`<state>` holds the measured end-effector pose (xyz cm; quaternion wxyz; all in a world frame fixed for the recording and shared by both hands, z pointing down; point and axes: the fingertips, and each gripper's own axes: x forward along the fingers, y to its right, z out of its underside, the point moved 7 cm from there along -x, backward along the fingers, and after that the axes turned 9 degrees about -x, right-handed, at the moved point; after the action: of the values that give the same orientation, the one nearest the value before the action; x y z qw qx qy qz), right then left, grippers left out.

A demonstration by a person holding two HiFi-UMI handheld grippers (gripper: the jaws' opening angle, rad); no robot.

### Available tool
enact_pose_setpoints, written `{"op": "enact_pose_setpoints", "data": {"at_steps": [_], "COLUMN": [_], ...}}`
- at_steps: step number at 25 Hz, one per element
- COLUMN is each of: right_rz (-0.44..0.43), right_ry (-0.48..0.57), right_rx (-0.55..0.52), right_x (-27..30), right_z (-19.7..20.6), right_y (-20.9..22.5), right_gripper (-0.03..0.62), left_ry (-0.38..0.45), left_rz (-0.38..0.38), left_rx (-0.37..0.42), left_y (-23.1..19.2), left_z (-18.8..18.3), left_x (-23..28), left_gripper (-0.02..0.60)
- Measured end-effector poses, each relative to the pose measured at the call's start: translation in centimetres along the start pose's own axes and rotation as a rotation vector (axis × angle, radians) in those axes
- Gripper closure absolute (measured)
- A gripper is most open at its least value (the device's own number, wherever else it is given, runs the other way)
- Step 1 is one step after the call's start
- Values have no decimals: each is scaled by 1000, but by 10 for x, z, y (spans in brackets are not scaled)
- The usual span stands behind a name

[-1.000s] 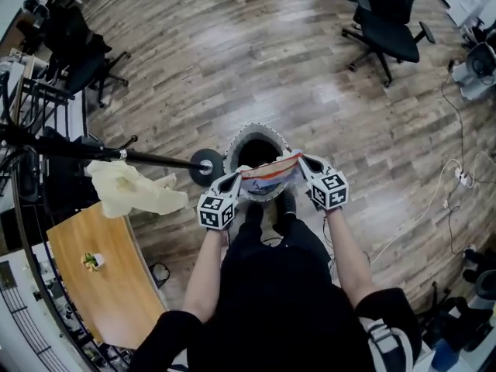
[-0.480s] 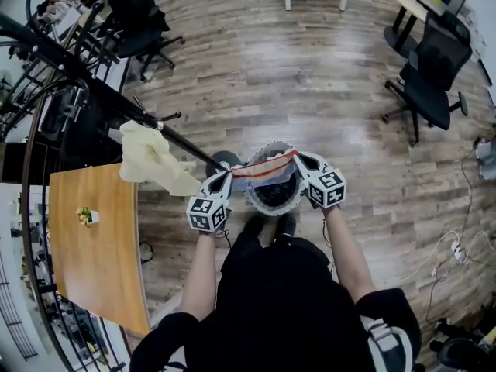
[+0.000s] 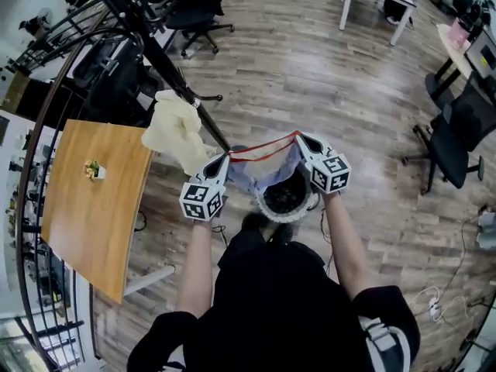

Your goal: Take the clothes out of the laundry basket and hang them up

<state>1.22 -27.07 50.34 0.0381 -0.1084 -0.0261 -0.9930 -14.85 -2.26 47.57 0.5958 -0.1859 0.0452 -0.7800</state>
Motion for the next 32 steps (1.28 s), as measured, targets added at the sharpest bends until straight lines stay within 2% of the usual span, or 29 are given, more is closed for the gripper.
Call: {"op": "enact_pose_setpoints", "data": {"at_steps": [9, 19, 24, 32], "right_rz": [-96, -119, -119, -140], "right_ry": [40, 62, 78, 146], "right_rx": [-109, -143, -155, -173], "right_x": [66, 133, 157, 196], "right_z": [-57, -91, -109, -150], "right_y": [-7, 0, 10, 19], "right_gripper": [585, 585, 585, 585], "left_ry": [104, 156, 197, 269], "left_rz": [-80, -93, -93, -111], "left_rx": [-36, -27, -60, -18], "left_y": [-36, -76, -95, -110], "left_z": [-35, -72, -93, -137], "left_x": [-15, -4, 6, 13], "left_gripper": [558, 558, 558, 558]}}
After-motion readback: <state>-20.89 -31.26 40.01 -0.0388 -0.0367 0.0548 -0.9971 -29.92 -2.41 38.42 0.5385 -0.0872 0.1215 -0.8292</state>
